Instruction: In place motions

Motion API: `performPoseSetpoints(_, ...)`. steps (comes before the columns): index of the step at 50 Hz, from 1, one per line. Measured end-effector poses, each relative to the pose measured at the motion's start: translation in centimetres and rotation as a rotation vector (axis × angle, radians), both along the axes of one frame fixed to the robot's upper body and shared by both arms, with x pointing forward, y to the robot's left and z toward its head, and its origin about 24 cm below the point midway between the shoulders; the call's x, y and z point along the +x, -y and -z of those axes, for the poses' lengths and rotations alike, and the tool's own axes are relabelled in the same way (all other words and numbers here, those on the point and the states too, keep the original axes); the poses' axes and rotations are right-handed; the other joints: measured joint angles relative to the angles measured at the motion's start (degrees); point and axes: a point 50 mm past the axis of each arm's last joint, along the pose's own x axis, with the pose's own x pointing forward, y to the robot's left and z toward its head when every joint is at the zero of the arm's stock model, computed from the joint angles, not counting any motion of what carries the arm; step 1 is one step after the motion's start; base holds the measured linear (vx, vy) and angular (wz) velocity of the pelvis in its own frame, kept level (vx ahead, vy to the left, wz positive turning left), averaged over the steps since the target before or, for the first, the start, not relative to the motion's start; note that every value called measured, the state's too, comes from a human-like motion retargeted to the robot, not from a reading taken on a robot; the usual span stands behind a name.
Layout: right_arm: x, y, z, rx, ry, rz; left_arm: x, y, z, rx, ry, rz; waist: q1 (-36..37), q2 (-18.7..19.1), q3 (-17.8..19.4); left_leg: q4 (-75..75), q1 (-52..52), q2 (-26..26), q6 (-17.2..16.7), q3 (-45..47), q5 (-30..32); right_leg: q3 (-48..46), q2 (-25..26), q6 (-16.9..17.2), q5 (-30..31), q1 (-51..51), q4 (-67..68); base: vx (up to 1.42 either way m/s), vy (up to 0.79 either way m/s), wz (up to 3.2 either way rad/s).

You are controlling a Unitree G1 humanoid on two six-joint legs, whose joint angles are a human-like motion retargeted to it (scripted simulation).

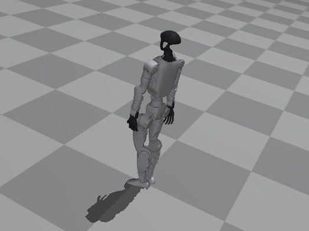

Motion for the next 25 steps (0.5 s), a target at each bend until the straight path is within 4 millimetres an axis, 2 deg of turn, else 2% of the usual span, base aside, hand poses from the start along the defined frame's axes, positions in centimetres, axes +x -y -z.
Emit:
performPoseSetpoints(3, 7.0, -1.9, -0.2, 0.076, 0.199, -0.138, -9.4, -0.1, -0.6, 0.001, -0.255, -0.114, 1.25, -0.09, 0.02, 0.06, 0.17, 0.13, -0.24, 0.78, -0.2, 0.87, -0.06, 0.2, -0.2, 0.05, 0.18, 0.01, 0.0, -0.08)
performPoseSetpoints(5, 11.4, -3.5, -1.0, 0.132, 0.336, -0.202, -15.4, -0.2, -2.1, 0.002, -0.409, -0.199, 1.14, -0.05, 0.11, 0.17, 0.21, 0.23, -0.34, 0.62, -0.27, 0.72, -0.03, 0.22, -0.28, 0.08, 0.24, 0.0, 0.0, 0.0)
performPoseSetpoints(7, 15.3, -5.1, -2.3, 0.181, 0.47, -0.233, -20.4, -0.2, -4.1, 0.007, -0.537, -0.274, 1.05, 0.03, 0.24, 0.29, 0.26, 0.38, -0.42, 0.52, -0.32, 0.63, 0.08, 0.19, -0.35, 0.11, 0.32, 0.0, 0.0, 0.0)
performPoseSetpoints(10, 20.0, -6.9, -4.5, 0.239, 0.652, -0.244, -26.0, -0.2, -7.2, 0.038, -0.679, -0.354, 1.04, 0.04, 0.47, 0.4, 0.24, 0.61, -0.51, 0.22, -0.27, 0.35, 0.16, 0.26, -0.52, 0.23, 0.45, 0.0, 0.0, 0.0)
performPoseSetpoints(12, 22.1, -7.7, -5.9, 0.263, 0.745, -0.238, -28.2, -0.4, -8.8, 0.07, -0.739, -0.384, 1.08, 0.03, 0.54, 0.53, 0.07, 0.69, -0.53, -0.28, -0.18, -0.12, 0.14, 0.33, -0.64, 0.32, 0.48, 0.0, 0.0, 0.21)
performPoseSetpoints(15, 24.0, -8.3, -7.3, 0.291, 0.839, -0.235, -29.8, -0.7, -10.0, 0.109, -0.786, -0.422, 1.11, -0.29, 0.6, 0.68, -0.29, 0.63, -0.51, -1.18, 0.04, -0.72, 0.03, 0.39, -0.83, 0.43, 0.5, 0.0, -0.01, 0.27)
performPoseSetpoints(18, 24.2, -8.1, -7.6, 0.286, 0.871, -0.263, -29.0, -0.6, -9.4, 0.12, -0.766, -0.468, 1.0, -0.7, 0.66, 0.74, -0.54, 0.46, -0.45, -1.85, 0.24, -1.14, -0.14, 0.42, -0.94, 0.46, 0.54, 0.0, -0.01, 0.15)
performPoseSetpoints(20, 23.5, -7.8, -7.1, 0.262, 0.86, -0.287, -27.4, -0.4, -8.2, 0.11, -0.721, -0.496, 0.82, -0.98, 0.65, 0.7, -0.57, 0.33, -0.4, -1.99, 0.33, -1.26, -0.21, 0.41, -0.92, 0.49, 0.53, 0.0, 0.0, 0.0)
performPoseSetpoints(22, 21.9, -7.2, -6.0, 0.231, 0.808, -0.307, -24.9, -0.1, -6.5, 0.09, -0.654, -0.499, 0.63, -1.19, 0.52, 0.62, -0.55, 0.27, -0.34, -1.85, 0.36, -1.23, -0.24, 0.41, -0.82, 0.45, 0.49, 0.0, 0.0, 0.0)
performPoseSetpoints(25, 18.0, -6.0, -3.6, 0.187, 0.662, -0.319, -19.7, 0.4, -3.7, 0.059, -0.53, -0.454, 0.39, -1.46, 0.25, 0.44, -0.49, 0.29, -0.27, -1.26, 0.34, -1.06, -0.23, 0.42, -0.55, 0.29, 0.4, 0.0, -0.02, -0.13)
